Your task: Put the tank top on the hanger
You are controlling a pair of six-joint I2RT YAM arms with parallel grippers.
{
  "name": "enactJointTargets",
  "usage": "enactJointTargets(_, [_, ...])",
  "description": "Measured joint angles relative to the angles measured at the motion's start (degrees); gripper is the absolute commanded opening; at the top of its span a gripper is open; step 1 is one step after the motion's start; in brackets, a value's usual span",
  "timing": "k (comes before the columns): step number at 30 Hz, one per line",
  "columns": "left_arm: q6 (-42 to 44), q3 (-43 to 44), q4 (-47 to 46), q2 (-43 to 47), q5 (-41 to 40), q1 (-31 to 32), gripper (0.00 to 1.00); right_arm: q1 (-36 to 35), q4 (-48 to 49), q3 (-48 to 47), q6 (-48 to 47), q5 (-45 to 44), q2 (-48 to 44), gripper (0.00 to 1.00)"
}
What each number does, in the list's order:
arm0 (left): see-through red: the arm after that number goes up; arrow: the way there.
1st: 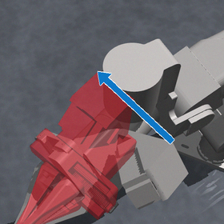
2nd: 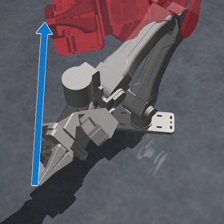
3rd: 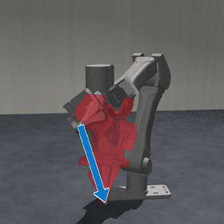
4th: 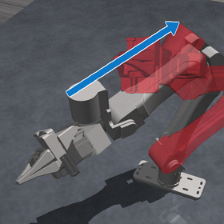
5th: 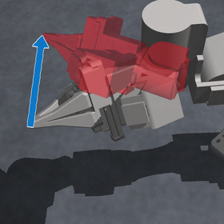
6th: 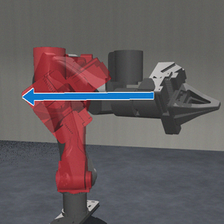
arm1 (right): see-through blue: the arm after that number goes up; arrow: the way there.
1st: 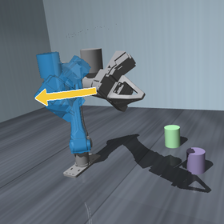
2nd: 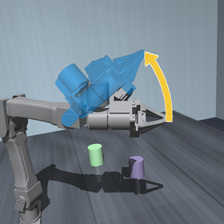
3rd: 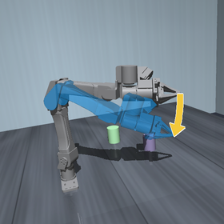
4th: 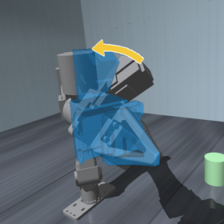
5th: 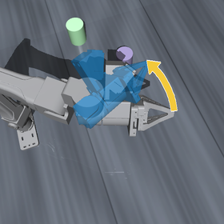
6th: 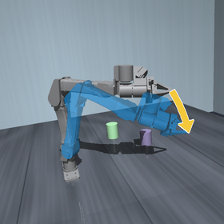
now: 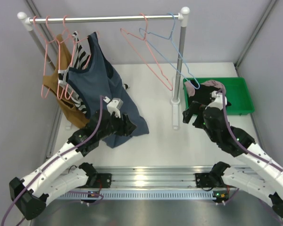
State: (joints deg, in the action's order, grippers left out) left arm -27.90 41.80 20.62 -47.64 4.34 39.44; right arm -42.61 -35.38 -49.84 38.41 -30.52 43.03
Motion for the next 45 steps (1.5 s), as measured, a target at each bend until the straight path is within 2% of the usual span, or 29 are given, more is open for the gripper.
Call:
enactJointTargets(7, [0.37,0.39,0.5,-0.22,0.15,0.0,0.56,0.22,-2.03,-3.37,-1.42,-1.6,3.58,1.0])
enactJointTargets(10, [0.66,0.87,0.76,-0.7,0.13,0.0,0.56,2.84,-2.47,-6.99,-2.6,-0.94,7.06,1.0])
enactJointTargets(14, [1.05,1.6,0.98,-1.05,0.15,0.0,0.56,11.17,-2.58,-12.46,-4.46,3.52,13.79,1.0])
enactJointTargets(20, [1.11,2.49,1.11,-1.57,0.57,0.0,0.56,27.23,-2.16,-19.67,-5.75,13.6,27.43,1.0])
enactJointTargets(26, [1.22,2.86,1.31,-2.12,0.79,0.0,0.56,35.12,-0.72,-20.22,-5.73,18.32,37.0,0.97])
enactJointTargets(40, [1.22,3.04,1.92,-2.14,1.2,0.0,0.56,37.68,7.41,-21.42,-4.94,21.22,57.46,0.92])
enactJointTargets(43, [1.22,3.04,2.4,-2.14,1.2,0.0,0.56,37.92,8.07,-22.73,-4.79,21.33,60.81,0.86])
enactJointTargets(45, [1.22,3.04,2.67,-2.12,1.18,0.0,0.56,38.03,8.44,-22.95,-4.79,21.38,61.86,0.72])
